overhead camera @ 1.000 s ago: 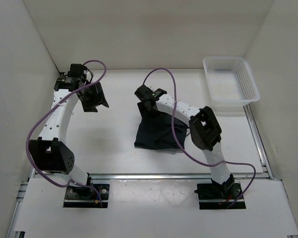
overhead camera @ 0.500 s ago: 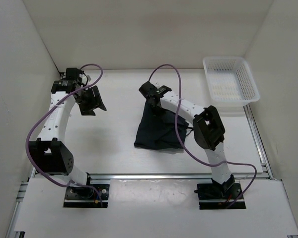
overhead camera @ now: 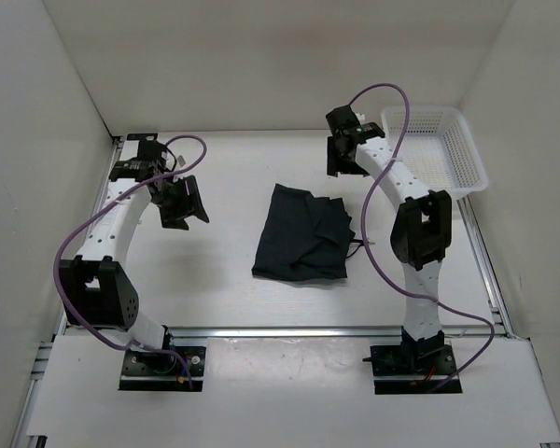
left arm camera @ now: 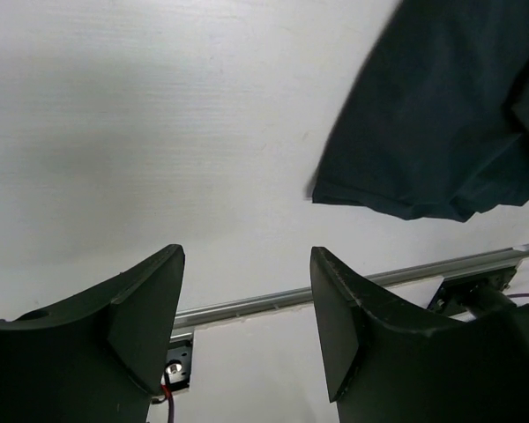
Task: Fold and stack the shorts
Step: Fold the shorts
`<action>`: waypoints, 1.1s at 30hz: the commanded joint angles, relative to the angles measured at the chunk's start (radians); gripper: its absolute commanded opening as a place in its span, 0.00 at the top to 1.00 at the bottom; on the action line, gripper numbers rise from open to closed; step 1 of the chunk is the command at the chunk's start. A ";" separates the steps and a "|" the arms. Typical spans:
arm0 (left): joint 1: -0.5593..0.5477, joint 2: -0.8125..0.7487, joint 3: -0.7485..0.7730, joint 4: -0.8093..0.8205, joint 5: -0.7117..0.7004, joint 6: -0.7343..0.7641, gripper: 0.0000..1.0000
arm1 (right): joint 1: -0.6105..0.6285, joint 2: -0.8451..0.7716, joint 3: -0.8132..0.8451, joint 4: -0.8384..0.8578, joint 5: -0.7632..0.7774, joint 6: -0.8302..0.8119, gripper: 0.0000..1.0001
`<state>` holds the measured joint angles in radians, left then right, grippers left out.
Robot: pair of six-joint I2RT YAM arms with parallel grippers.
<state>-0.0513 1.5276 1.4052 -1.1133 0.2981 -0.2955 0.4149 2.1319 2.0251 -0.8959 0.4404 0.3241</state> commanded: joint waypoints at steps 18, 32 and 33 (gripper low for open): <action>-0.122 0.023 -0.047 0.072 -0.065 -0.048 0.31 | 0.122 -0.061 -0.220 0.085 -0.407 -0.002 0.68; -0.122 0.005 -0.092 0.081 -0.114 -0.057 0.31 | 0.088 -0.352 -0.377 0.037 -0.073 0.079 0.88; -0.122 0.005 -0.101 0.081 -0.114 -0.057 0.31 | 0.113 -0.371 -0.408 0.046 -0.097 0.079 0.88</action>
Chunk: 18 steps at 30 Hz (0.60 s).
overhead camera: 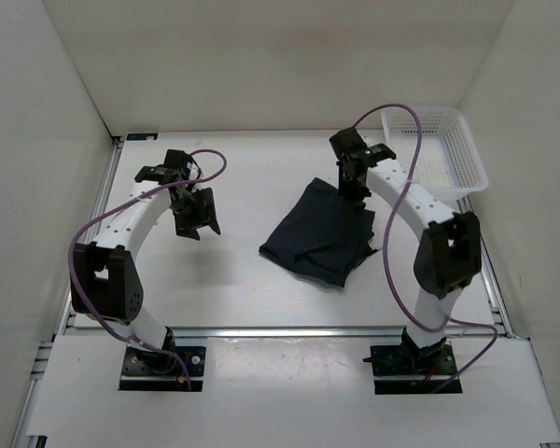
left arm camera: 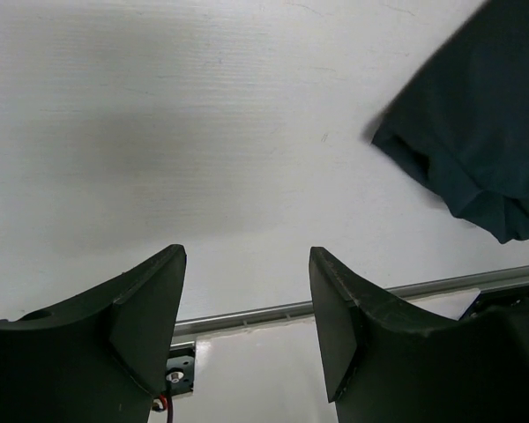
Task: Fold and stack the shorts
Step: Fold the shorts
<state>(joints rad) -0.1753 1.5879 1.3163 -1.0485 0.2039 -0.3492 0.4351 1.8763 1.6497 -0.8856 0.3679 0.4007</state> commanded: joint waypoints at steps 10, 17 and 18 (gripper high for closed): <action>-0.016 -0.066 -0.034 0.035 0.000 -0.024 0.31 | 0.317 -0.082 -0.162 0.125 -0.159 0.056 0.74; -0.026 -0.086 -0.043 0.035 0.009 -0.024 0.31 | 0.317 -0.049 -0.278 0.154 -0.210 0.056 0.77; -0.026 -0.086 -0.043 0.035 0.009 -0.024 0.30 | 0.326 -0.075 -0.313 0.154 -0.210 0.056 0.77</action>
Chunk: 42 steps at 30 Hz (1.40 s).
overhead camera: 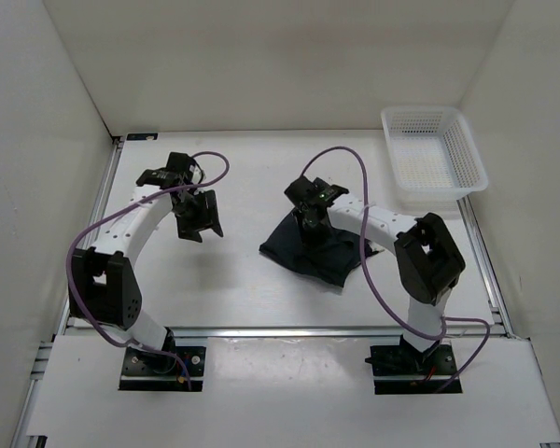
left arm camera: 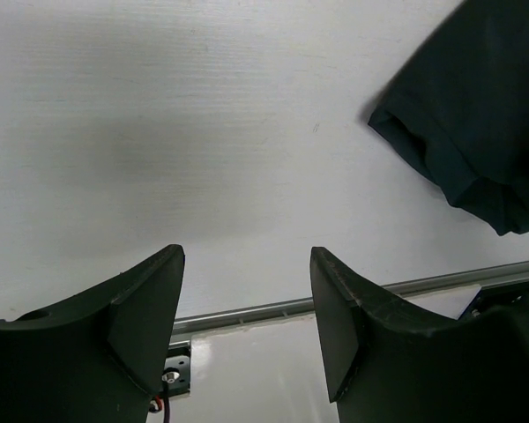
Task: Fold and stack the shorts
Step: Fold the shorts
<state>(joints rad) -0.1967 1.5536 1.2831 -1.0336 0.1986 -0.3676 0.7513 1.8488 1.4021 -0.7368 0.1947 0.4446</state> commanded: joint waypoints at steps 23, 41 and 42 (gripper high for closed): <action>-0.388 0.538 0.453 0.178 0.268 -0.160 0.44 | -0.268 -0.114 0.015 -0.036 0.002 0.000 0.49; -0.504 0.496 0.245 0.218 0.148 -0.221 0.49 | -0.461 -0.137 -0.062 0.068 0.043 0.034 1.00; -0.504 0.475 0.231 0.218 0.148 -0.232 0.49 | -0.461 -0.137 -0.061 0.068 0.031 0.022 1.00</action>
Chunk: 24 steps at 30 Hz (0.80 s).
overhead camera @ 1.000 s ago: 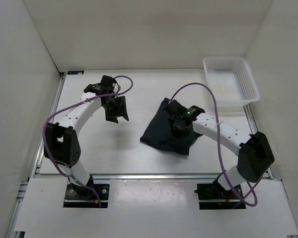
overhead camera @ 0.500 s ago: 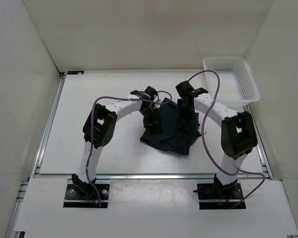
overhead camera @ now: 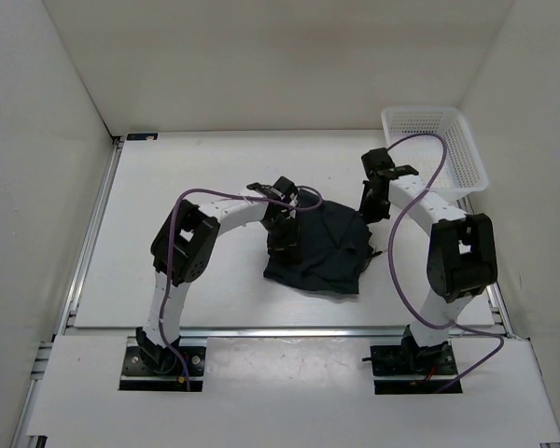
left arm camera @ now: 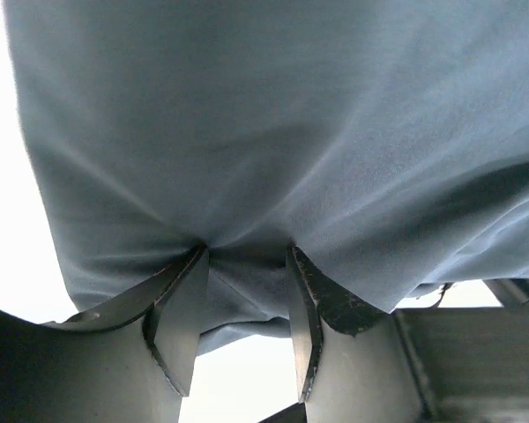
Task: Fold and stack the shorts
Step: Fold the shorts
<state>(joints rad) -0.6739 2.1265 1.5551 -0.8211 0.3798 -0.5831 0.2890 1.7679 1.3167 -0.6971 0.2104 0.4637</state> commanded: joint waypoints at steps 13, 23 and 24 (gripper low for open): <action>-0.061 -0.292 -0.124 0.005 -0.084 -0.060 0.44 | 0.183 -0.124 -0.040 0.125 -0.183 -0.065 0.51; 0.069 -0.457 -0.145 -0.084 -0.122 -0.031 0.39 | 0.205 0.019 -0.005 0.102 -0.131 -0.014 0.50; 0.100 -0.477 -0.145 -0.084 -0.122 -0.020 0.39 | 0.205 0.019 -0.005 0.091 -0.120 -0.014 0.54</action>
<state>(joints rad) -0.6338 1.7378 1.4132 -0.8722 0.2878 -0.6277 0.4976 1.7733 1.2781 -0.5804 0.0540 0.4324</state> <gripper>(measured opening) 0.605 0.488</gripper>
